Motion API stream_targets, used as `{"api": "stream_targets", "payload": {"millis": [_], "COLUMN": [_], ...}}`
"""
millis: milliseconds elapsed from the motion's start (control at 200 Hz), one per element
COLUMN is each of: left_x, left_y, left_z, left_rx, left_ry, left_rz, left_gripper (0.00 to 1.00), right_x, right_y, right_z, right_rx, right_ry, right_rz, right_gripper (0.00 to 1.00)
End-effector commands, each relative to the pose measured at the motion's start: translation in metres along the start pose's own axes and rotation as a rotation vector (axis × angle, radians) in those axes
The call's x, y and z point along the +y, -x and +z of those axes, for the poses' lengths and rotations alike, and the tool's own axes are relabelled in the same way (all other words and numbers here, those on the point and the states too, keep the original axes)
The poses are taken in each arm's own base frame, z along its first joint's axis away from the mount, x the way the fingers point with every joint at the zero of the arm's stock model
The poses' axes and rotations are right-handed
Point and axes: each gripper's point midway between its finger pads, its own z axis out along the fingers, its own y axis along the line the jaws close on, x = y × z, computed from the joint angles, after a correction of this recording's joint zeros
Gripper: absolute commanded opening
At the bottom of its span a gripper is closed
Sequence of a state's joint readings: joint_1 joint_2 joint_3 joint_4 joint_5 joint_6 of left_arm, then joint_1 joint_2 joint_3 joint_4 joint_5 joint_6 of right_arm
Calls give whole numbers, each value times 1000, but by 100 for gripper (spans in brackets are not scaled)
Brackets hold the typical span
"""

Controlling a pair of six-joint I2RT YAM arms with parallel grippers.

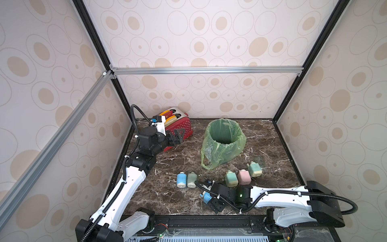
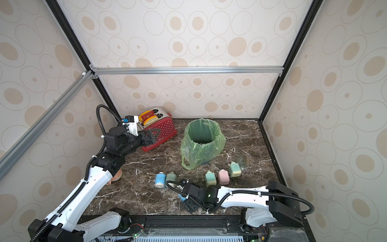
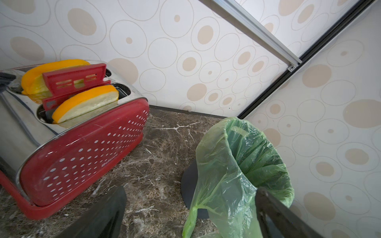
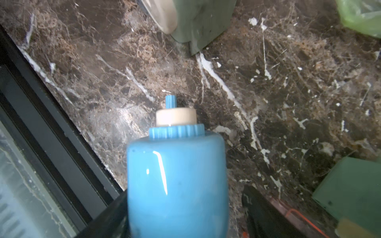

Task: Take out the pencil sharpener tray and clean the shavings
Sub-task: Pick up the pencil sharpener from the center of the board.

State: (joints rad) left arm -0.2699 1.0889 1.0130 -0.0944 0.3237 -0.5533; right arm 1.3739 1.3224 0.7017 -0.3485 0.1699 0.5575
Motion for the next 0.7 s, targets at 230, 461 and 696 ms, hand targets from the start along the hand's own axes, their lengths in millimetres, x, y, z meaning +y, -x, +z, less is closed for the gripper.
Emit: {"api": "stream_targets", "payload": {"millis": [230,461,696], "left_x": [-48,-91,-150], "left_y": [3,1,-33], "left_z": [10,11,-1], "left_rx": [3,26,145], "left_ry": [-309,-589,-843], "left_rz": [15,22,146], "left_gripper": [99,98,96], "right_x": [-2,-14,-34], "right_y": [7,22,54], "right_z": [-14,-63,-143], "right_rx": [-42,-81,-229], "right_ry": [9,49,242], "right_rz": [-27,-38,59], "right_gripper": [50,44,40]}}
